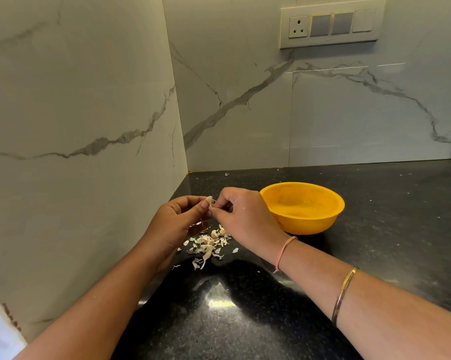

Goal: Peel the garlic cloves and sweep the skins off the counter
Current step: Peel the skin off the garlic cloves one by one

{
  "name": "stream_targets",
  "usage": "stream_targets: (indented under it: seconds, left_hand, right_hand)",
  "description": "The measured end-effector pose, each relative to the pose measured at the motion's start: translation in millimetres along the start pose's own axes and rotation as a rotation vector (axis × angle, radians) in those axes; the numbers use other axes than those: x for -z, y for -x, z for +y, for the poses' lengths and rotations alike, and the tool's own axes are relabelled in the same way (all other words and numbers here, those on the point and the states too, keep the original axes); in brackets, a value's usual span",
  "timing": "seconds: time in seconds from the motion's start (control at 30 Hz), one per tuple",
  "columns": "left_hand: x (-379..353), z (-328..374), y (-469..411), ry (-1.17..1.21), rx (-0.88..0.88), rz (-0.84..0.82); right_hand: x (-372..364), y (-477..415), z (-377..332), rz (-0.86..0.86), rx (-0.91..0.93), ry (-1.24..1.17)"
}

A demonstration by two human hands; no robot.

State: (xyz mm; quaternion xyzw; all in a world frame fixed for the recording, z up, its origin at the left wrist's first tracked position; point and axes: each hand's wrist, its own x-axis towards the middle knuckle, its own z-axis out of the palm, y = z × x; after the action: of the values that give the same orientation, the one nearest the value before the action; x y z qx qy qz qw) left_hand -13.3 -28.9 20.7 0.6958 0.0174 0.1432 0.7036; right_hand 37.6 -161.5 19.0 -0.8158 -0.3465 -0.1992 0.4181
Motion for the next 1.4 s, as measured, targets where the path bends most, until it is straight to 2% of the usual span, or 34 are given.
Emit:
stream_targets:
  seconds: [0.23,0.4,0.47,0.63,0.7,0.77,0.87,1.03,1.13,1.4]
  left_hand:
    - [1.1,0.7,-0.8,0.066,0.03,-0.022]
    - [6.0,1.2,-6.3,0.255,-0.013,0.14]
    - [6.8,-0.7,-6.5,0.169,-0.065,0.155]
    - [6.7,-5.7,-6.9,-0.018,-0.163,0.164]
    - [6.8,-5.4,-7.5,-0.099,-0.191,0.17]
    - [5.6,-5.2,-6.8,-0.172,-0.216,0.181]
    - [5.7,-5.2,-6.3,-0.264,-0.251,0.219]
    - [5.1,-6.2,-5.9,-0.395,-0.312,0.211]
    - [6.2,-6.9,-6.5,-0.47,-0.367,0.209]
    - [4.6,-7.6,-6.7,-0.548,-0.444,0.209]
  right_hand:
    - [0.7,2.1,-3.5,-0.056,0.036,0.058]
    - [1.3,-2.4,-2.6,0.017,-0.07,0.029]
    - [4.3,-2.7,-1.8,0.006,-0.075,0.03]
    - [-0.7,0.9,-0.7,-0.172,-0.013,0.165]
    - [-0.3,1.0,-1.3,-0.133,-0.029,0.161]
    - [2.6,0.2,-1.0,-0.063,-0.044,0.106]
    - [3.1,-2.5,-0.3,-0.044,-0.067,0.054]
    - [7.9,-2.3,-4.9,-0.081,-0.231,-0.319]
    - [7.5,-1.3,-7.2,-0.122,-0.326,-0.451]
    - [6.4,-1.0,-5.2,-0.139,-0.379,-0.594]
